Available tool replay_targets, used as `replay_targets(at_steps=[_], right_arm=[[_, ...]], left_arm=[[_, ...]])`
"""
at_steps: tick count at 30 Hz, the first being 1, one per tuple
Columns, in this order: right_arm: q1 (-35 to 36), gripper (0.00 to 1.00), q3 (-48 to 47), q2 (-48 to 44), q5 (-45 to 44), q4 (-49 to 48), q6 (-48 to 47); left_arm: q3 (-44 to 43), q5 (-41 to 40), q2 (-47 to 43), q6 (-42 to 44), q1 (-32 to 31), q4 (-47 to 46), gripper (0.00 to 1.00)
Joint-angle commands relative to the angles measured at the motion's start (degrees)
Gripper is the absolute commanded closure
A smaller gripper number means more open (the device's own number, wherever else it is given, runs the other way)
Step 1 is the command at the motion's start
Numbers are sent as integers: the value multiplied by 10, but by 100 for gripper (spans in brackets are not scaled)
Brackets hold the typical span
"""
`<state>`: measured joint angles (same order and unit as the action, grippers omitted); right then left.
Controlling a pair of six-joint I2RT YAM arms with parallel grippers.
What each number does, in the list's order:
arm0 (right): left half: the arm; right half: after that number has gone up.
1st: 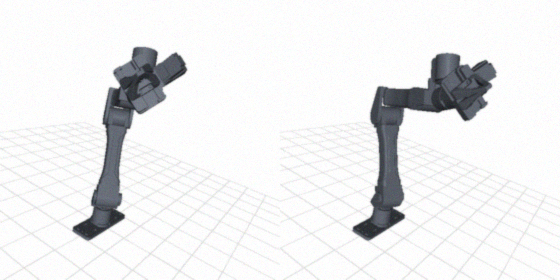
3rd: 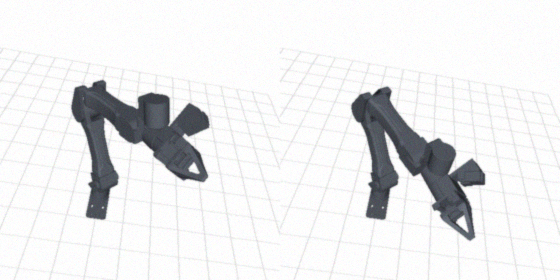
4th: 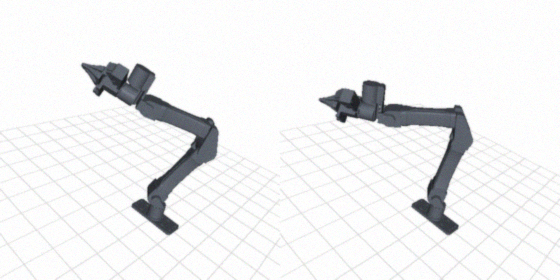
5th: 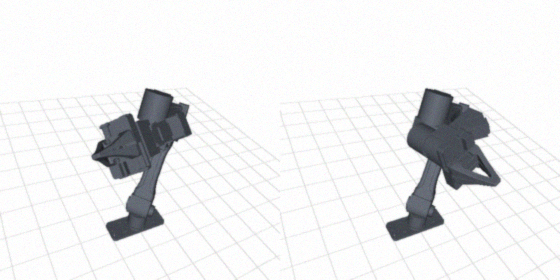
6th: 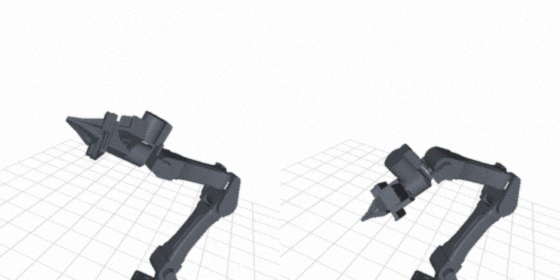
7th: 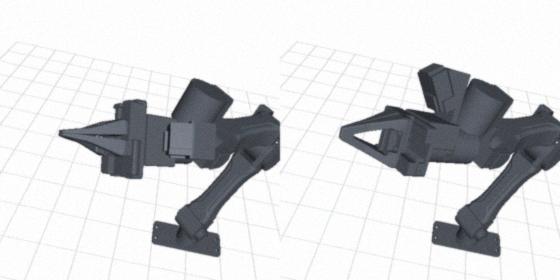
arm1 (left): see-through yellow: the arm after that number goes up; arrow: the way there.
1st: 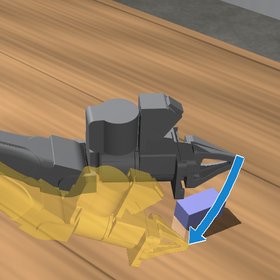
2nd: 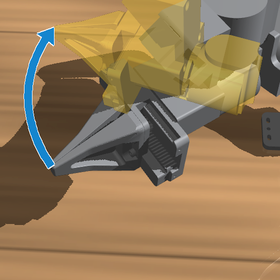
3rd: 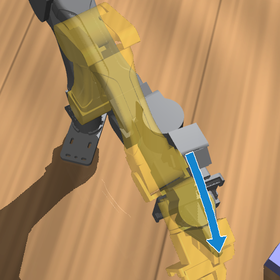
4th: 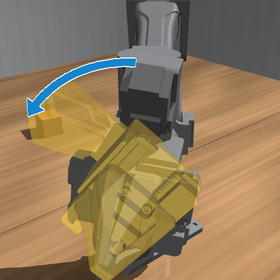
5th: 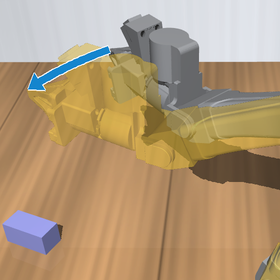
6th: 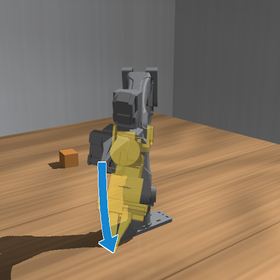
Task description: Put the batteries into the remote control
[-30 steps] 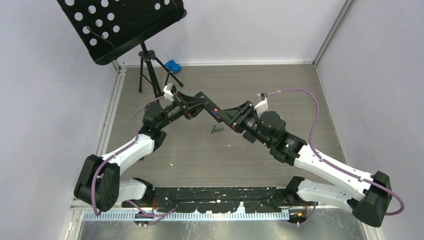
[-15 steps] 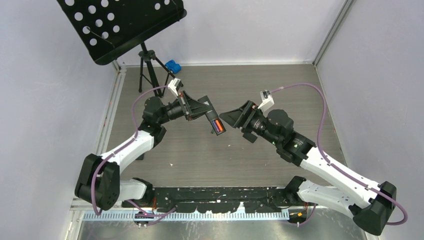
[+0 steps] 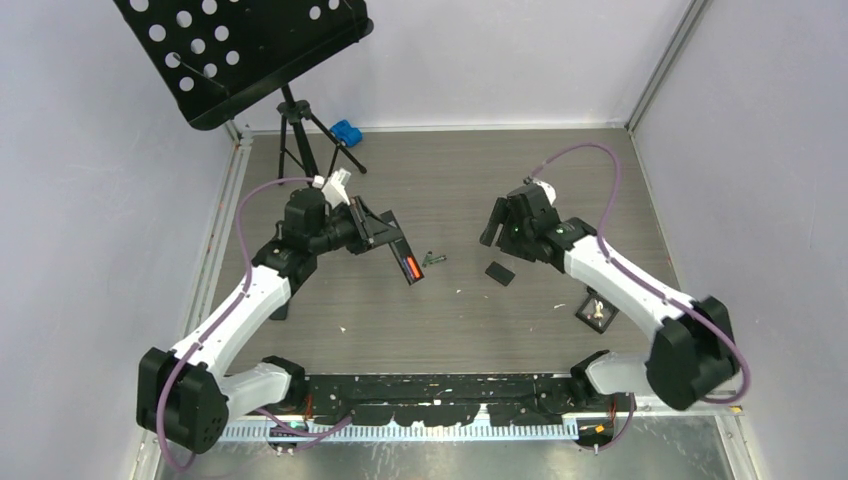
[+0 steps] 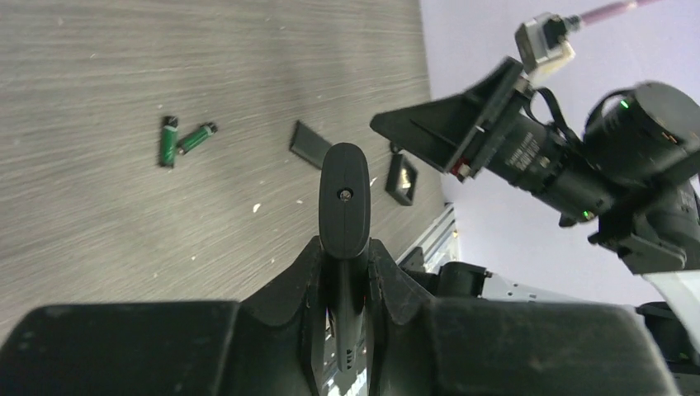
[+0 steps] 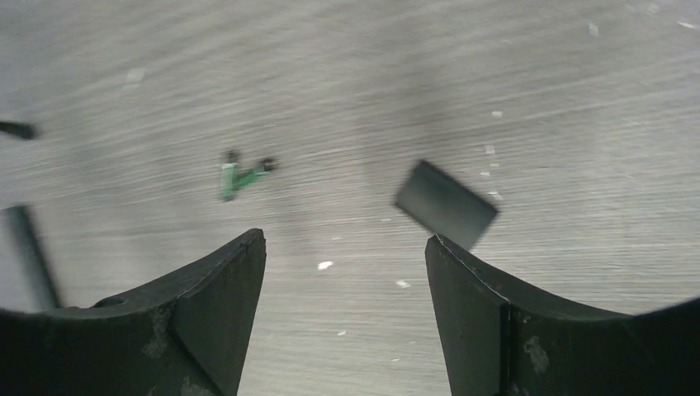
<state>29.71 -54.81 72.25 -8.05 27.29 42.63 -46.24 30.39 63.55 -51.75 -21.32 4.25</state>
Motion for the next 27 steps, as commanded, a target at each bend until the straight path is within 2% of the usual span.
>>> replay_targets(at_steps=[1, 7, 11, 20, 27], right_arm=[[-37, 23, 10, 51, -17, 14, -47], [-65, 21, 10, 137, 14, -18, -91], [-80, 21, 13, 178, 37, -38, -81], [-82, 21, 47, 189, 99, -64, -76], [-74, 34, 81, 183, 144, -72, -71]], left_arm=[[-10, -13, 1, 26, 3, 43, 100], [0, 58, 36, -31, 4, -24, 100], [5, 74, 51, -49, 4, -57, 100], [11, 72, 51, -49, 4, -59, 100], [13, 72, 52, -50, 4, -61, 100]])
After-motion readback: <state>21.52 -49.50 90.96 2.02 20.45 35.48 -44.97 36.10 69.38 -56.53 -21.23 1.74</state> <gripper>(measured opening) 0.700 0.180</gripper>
